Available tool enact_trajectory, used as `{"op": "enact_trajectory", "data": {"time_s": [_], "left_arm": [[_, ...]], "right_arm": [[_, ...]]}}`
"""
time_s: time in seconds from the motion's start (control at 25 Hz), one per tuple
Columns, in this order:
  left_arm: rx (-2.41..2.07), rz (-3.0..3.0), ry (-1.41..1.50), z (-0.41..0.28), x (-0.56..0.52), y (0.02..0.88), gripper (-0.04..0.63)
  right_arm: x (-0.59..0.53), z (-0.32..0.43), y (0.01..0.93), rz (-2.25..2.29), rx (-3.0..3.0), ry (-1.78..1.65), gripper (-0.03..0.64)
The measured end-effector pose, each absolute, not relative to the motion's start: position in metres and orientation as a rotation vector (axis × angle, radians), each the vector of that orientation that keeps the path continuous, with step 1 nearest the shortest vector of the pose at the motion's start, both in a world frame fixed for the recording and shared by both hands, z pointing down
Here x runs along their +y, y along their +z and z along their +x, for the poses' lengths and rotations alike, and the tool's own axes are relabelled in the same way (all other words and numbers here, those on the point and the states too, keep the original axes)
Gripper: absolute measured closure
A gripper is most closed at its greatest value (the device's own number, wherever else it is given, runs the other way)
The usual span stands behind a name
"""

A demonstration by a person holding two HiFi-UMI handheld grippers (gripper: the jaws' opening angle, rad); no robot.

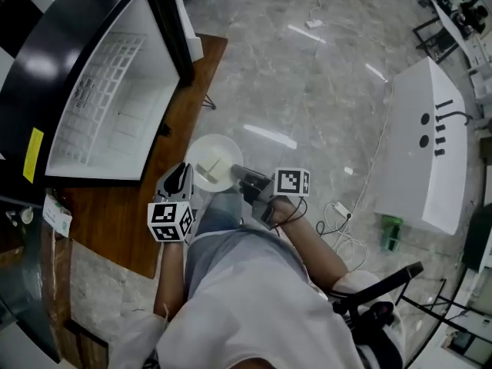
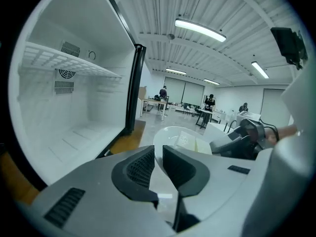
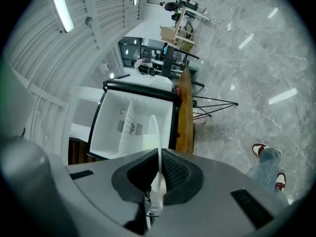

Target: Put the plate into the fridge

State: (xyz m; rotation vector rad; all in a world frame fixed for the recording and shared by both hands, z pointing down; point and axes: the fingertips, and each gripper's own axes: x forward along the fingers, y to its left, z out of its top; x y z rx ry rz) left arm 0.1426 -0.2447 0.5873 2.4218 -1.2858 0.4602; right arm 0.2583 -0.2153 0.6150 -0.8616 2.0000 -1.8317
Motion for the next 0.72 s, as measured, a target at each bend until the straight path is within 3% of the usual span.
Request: {"op": "enact_trajectory", "data": {"time_s": [0.4, 0.72], "left_arm": [[-1.520, 2.398, 0.405, 0.112, -0.363, 0.551, 0.528], [-1.811, 2.305, 0.311, -0.003, -0.481, 0.476, 0.528]], "right_arm": [[-0.352, 0.230, 0.572, -0.785, 2.161, -1.827, 0.594], [-0.491, 0.114, 0.501, -0.525, 2.329, -1.797, 0.594]]}}
